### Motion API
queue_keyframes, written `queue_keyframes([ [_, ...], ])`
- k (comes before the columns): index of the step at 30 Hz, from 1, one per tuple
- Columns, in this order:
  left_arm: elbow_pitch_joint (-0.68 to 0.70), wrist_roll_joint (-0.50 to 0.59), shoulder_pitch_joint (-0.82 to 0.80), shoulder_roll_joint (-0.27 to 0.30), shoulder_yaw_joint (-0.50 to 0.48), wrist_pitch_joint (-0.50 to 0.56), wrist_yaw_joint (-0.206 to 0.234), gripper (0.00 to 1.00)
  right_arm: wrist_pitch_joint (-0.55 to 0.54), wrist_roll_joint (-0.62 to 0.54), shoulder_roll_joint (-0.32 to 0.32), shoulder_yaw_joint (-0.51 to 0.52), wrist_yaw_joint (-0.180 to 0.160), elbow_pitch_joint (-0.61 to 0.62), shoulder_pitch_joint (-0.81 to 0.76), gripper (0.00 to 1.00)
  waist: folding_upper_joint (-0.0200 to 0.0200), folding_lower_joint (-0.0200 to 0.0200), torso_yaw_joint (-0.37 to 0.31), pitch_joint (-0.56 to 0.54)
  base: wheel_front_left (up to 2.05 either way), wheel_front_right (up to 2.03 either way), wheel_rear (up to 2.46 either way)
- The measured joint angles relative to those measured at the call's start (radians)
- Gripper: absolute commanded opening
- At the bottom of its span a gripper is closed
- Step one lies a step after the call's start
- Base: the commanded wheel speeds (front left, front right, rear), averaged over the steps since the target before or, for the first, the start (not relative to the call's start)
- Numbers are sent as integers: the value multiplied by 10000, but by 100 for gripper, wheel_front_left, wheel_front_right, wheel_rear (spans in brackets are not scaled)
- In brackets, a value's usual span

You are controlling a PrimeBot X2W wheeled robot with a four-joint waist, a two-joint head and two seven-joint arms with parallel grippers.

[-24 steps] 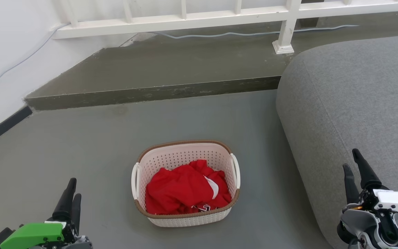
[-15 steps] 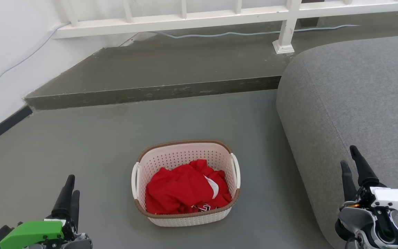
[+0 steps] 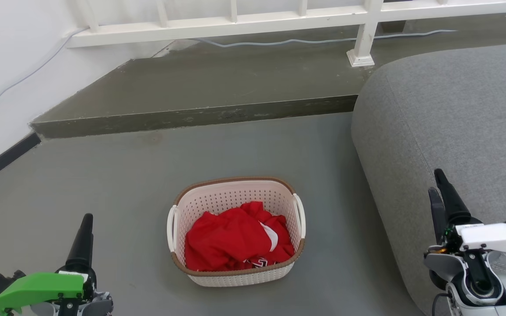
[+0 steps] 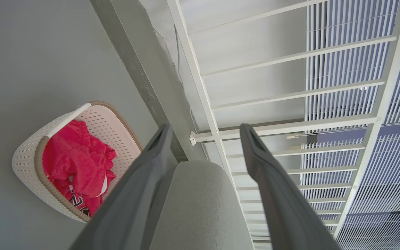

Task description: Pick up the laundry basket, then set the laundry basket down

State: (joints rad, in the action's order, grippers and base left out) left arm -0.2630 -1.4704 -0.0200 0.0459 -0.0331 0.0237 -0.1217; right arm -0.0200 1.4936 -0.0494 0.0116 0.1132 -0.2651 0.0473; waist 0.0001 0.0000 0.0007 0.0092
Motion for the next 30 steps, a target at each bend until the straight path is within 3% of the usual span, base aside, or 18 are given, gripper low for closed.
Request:
queue_keyframes([
  [10, 180, 1816, -10, 510, 483, -399, 0, 100, 401, -1450, -407, -786, 4, 100, 169, 100, 0, 0, 28, 31, 0, 0, 0],
  [20, 360, 3616, -114, 614, 660, -706, 61, 100, 780, -3342, -809, -1421, -6, 33, 440, 100, 0, 0, 64, 42, 0, 0, 0],
  [30, 627, 5331, -148, 658, 798, -1101, 351, 100, 1087, -4970, -861, -1910, -372, 65, 712, 100, 0, 0, 72, 42, 0, 0, 0],
])
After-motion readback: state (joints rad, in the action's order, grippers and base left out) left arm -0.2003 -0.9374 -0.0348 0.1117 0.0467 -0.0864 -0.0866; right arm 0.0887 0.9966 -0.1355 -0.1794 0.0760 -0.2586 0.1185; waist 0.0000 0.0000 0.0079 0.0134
